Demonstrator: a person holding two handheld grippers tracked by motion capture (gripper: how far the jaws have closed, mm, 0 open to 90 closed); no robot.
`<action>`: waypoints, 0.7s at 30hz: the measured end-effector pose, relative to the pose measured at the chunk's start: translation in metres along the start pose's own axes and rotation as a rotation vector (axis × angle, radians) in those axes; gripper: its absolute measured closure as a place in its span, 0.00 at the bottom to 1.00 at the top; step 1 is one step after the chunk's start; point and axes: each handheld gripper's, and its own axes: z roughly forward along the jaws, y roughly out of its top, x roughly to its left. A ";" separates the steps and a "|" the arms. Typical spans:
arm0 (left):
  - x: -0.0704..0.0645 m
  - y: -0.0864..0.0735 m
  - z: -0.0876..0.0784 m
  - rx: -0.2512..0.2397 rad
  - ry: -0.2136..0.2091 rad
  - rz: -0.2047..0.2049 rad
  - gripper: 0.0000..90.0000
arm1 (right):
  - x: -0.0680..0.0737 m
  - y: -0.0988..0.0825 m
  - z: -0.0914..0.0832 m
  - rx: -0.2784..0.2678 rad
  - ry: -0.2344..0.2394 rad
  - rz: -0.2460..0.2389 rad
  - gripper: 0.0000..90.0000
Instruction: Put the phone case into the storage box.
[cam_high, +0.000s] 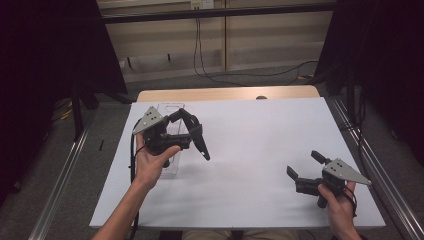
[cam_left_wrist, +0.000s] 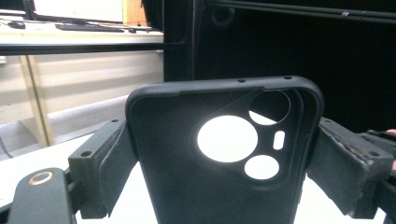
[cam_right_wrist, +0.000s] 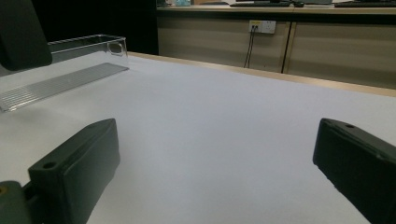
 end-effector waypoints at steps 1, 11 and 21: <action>0.002 0.002 -0.001 0.006 -0.002 0.012 0.15 | 0.000 0.000 0.000 0.003 -0.005 -0.001 0.00; 0.015 0.017 -0.005 -0.007 0.067 -0.001 0.15 | -0.002 0.001 -0.001 -0.002 -0.035 0.000 0.01; 0.036 0.026 -0.009 0.005 0.140 0.004 0.15 | -0.001 0.001 0.000 0.001 -0.030 0.000 0.01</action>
